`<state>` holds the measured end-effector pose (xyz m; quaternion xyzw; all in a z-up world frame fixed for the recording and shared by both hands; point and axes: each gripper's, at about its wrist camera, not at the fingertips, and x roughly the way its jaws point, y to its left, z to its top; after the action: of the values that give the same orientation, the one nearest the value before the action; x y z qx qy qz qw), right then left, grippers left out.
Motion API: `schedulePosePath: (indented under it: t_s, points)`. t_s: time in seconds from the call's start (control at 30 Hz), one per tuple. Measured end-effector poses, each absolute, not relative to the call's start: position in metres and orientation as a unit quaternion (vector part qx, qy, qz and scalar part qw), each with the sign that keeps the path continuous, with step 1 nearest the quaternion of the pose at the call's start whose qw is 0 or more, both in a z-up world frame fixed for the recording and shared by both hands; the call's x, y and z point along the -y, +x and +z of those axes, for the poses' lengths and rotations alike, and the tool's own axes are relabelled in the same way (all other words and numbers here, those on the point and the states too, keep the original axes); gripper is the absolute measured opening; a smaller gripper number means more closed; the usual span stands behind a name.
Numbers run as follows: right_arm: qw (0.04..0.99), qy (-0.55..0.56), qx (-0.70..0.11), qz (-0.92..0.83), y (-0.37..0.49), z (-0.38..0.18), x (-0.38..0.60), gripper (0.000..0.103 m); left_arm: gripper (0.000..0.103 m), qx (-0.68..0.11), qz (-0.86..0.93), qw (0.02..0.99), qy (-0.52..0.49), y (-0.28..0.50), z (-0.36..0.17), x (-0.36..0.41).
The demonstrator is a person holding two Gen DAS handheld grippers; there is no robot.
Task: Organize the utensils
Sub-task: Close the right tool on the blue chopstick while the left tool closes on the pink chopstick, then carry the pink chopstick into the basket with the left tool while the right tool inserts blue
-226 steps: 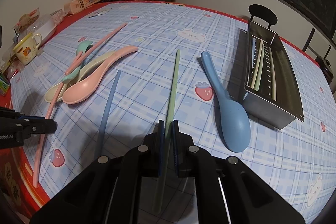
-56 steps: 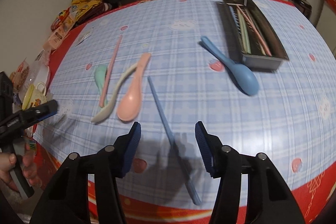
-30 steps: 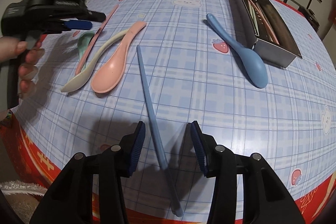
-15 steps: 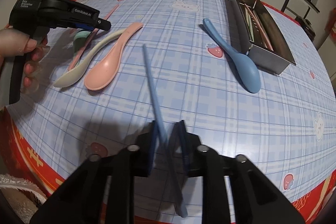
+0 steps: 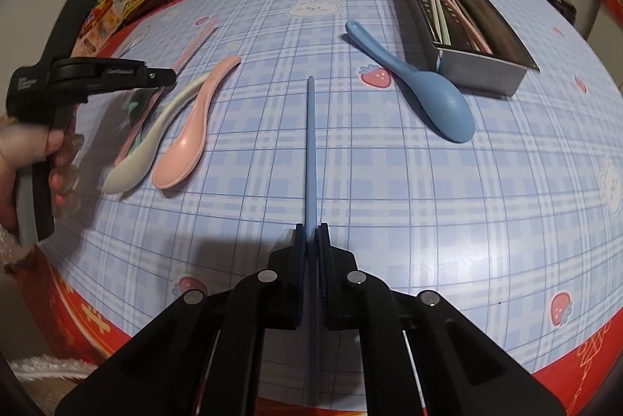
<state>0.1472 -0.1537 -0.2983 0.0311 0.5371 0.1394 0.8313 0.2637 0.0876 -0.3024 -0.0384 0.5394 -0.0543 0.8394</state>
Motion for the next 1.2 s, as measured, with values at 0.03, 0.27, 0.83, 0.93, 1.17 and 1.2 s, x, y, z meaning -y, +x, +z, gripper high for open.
schedulePosePath:
  t_s: [0.03, 0.27, 0.83, 0.93, 1.17, 1.2]
  points:
    - [0.831, 0.039, -0.537, 0.140, 0.147, -0.298, 0.155, 0.006, 0.010, -0.538, -0.057, 0.840, -0.048, 0.262, -0.300, -0.089]
    - [0.838, 0.075, -0.520, 0.145, 0.143, -0.282, 0.165, 0.006, 0.010, -0.528, -0.091, 0.830, -0.156, 0.244, -0.272, -0.103]
    - [0.848, 0.130, -0.500, 0.116, 0.145, -0.257, 0.213, 0.006, 0.010, -0.518, -0.144, 0.814, -0.222, 0.192, -0.245, -0.059]
    - [0.851, 0.132, -0.495, 0.114, 0.151, -0.253, 0.221, 0.006, 0.010, -0.526, -0.152, 0.809, -0.214, 0.187, -0.248, -0.045]
    - [0.854, 0.145, -0.487, 0.107, 0.176, -0.247, 0.253, 0.006, 0.010, -0.531, -0.159, 0.803, -0.221, 0.200, -0.250, -0.019]
    - [0.854, 0.146, -0.487, 0.107, 0.179, -0.247, 0.256, 0.006, 0.010, -0.530, -0.160, 0.802, -0.223, 0.203, -0.250, -0.015]
